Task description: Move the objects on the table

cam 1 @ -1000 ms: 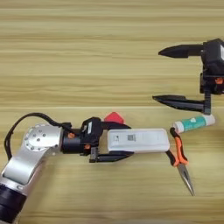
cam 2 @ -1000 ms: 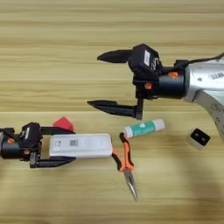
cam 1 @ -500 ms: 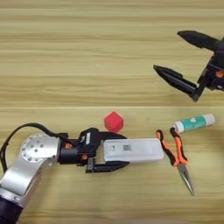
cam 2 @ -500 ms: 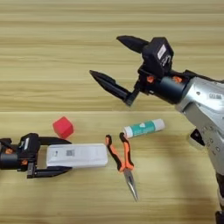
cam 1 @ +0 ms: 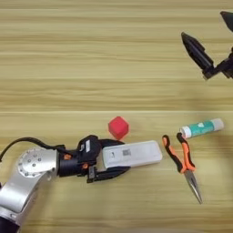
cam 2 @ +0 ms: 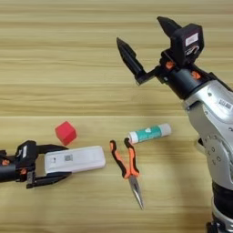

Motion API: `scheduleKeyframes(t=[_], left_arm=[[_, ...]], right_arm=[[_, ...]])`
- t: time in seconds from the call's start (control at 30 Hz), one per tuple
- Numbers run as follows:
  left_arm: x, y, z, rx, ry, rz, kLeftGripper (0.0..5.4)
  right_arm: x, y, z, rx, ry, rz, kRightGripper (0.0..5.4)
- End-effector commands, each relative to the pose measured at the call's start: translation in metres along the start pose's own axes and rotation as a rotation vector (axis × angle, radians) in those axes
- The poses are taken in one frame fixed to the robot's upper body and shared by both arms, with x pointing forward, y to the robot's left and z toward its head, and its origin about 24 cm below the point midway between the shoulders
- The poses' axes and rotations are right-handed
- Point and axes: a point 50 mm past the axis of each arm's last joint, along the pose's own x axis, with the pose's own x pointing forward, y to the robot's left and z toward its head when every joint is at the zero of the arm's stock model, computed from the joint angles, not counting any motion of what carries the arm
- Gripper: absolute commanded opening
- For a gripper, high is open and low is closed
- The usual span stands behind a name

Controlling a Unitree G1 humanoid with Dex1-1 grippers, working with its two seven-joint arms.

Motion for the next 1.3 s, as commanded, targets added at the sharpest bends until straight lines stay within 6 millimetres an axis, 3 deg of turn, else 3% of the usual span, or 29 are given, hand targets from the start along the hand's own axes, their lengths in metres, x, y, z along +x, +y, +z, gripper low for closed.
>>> scheduleKeyframes(t=[0.03, 0.27, 0.73, 0.93, 1.3], left_arm=[[-0.003, 0.002, -0.002, -0.012, 0.018, 0.048, 2.86], [-0.003, 0.006, -0.009, -0.035, 0.049, 0.139, 2.86], [-0.003, 0.008, -0.011, -0.072, 0.049, 0.203, 2.86], [-0.003, 0.005, -0.013, -0.083, 0.054, 0.209, 2.86], [-0.009, -0.001, -0.019, -0.117, 0.104, 0.194, 2.86]], right_arm=[[-0.004, -0.006, -0.004, -0.044, -0.030, -0.089, 5.40], [-0.011, -0.012, -0.015, -0.133, -0.095, -0.260, 5.40], [-0.033, -0.024, -0.064, -0.229, -0.069, -0.537, 5.40], [-0.043, -0.027, -0.081, -0.203, -0.023, -0.575, 5.40], [-0.047, -0.023, -0.089, -0.190, -0.017, -0.583, 5.40]])
